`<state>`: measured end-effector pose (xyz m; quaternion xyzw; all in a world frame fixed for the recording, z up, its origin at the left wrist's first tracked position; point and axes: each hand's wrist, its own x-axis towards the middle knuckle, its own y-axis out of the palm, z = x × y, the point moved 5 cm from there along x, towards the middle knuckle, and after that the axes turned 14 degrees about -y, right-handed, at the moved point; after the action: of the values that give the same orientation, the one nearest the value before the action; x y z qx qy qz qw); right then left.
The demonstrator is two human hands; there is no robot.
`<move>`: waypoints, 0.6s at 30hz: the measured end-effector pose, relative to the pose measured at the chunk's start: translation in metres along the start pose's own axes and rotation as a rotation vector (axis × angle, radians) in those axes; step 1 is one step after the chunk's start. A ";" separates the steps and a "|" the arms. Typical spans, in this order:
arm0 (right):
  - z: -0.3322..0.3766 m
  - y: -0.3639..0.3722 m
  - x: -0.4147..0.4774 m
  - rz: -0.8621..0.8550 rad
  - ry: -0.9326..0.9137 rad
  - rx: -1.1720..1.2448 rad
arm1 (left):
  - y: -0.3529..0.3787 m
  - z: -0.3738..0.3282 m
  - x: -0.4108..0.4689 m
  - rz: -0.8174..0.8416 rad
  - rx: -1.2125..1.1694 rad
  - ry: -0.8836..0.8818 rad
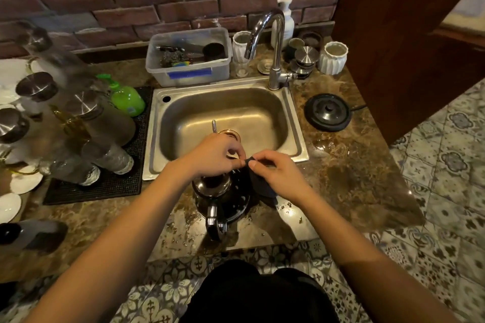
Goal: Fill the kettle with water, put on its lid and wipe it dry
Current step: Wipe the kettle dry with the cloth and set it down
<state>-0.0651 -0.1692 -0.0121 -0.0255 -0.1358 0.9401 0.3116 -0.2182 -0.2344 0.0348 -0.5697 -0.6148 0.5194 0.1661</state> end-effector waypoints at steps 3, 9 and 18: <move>-0.008 0.017 -0.015 -0.004 0.085 0.137 | 0.006 0.004 -0.005 0.068 0.028 0.064; -0.040 0.043 -0.028 -0.145 0.313 0.455 | 0.015 0.007 -0.015 0.082 0.093 0.196; -0.071 0.088 0.001 -0.129 0.214 0.190 | 0.032 0.021 -0.032 -0.087 -0.067 0.199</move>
<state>-0.1077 -0.2192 -0.1040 -0.0872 -0.0138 0.9187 0.3850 -0.2088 -0.2774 0.0123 -0.5967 -0.6364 0.4317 0.2293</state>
